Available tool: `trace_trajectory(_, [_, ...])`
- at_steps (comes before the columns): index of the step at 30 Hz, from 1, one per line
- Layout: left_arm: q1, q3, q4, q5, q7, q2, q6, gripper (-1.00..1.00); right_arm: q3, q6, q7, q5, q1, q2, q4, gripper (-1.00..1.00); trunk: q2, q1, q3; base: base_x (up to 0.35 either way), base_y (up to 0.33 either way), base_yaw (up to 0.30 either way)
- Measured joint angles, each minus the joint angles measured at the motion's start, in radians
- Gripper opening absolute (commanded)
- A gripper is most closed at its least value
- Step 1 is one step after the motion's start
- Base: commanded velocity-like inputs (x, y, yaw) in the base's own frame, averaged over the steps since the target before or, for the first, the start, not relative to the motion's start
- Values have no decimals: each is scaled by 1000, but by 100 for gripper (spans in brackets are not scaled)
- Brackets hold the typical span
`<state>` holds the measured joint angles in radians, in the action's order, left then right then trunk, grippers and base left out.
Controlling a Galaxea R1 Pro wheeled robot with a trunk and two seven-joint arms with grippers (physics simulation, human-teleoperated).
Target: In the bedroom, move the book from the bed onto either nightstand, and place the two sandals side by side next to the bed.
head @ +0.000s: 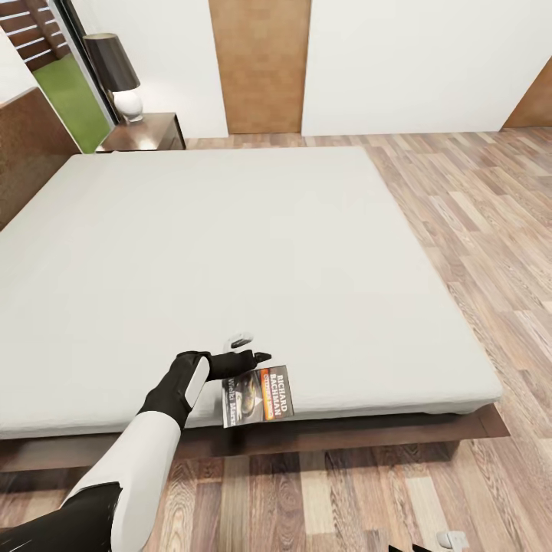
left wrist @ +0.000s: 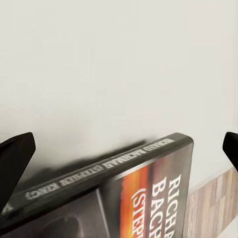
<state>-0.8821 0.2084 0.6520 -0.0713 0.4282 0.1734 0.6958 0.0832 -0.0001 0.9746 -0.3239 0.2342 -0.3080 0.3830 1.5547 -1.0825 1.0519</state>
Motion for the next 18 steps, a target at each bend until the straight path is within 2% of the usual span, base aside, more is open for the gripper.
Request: trace_trajectory(18, [0,0,0,0,0,0,0,100,0,0,0,0,0,1,0,100,0,0,0,0,0,0])
